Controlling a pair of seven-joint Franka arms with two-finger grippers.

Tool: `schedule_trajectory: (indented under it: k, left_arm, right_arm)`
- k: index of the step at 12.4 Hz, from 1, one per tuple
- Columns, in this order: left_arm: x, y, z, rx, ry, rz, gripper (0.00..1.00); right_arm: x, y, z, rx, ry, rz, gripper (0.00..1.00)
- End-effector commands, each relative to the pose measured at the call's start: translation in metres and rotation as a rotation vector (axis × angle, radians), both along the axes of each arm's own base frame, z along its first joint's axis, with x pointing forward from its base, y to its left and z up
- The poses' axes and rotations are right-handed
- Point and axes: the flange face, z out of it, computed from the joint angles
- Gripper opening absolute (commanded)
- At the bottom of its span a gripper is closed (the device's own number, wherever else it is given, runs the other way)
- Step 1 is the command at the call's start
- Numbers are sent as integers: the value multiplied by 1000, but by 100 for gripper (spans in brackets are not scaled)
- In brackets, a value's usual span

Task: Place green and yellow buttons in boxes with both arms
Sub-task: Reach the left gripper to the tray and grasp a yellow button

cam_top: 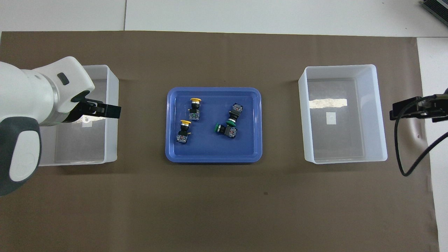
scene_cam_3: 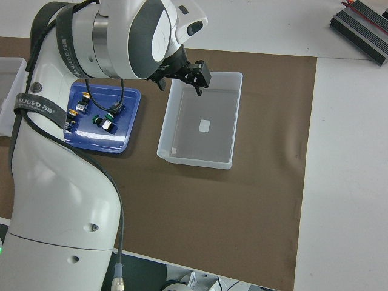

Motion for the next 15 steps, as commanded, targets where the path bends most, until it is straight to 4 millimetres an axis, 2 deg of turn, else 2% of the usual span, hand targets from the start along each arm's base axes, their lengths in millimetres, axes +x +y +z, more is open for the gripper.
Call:
schedule_trajectory:
  k: [1, 3, 5, 7, 9, 12, 15]
  left_arm:
    - [-15, -23, -35, -11, -42, 4, 100]
    - [-19, -63, -77, -34, -37, 20, 100]
    - [-33, -95, -120, -49, -46, -17, 100]
    - [-38, -101, -140, -78, -104, -31, 100]
    - [-42, -107, -160, -75, -89, -43, 100]
    - [-43, -138, -200, -117, -110, -19, 100]
    - [-44, -145, -220, -113, -94, -25, 100]
  right_arm:
    - [-9, 0, -1, 8, 11, 1, 100]
    - [-10, 0, 0, 8, 6, 1, 100]
    - [-10, 0, 0, 8, 8, 1, 100]
    - [-10, 0, -1, 8, 9, 0, 100]
    - [-10, 0, -2, 8, 11, 0, 100]
    - [-10, 1, -2, 8, 11, 3, 100]
    - [-10, 1, -2, 8, 11, 3, 100]
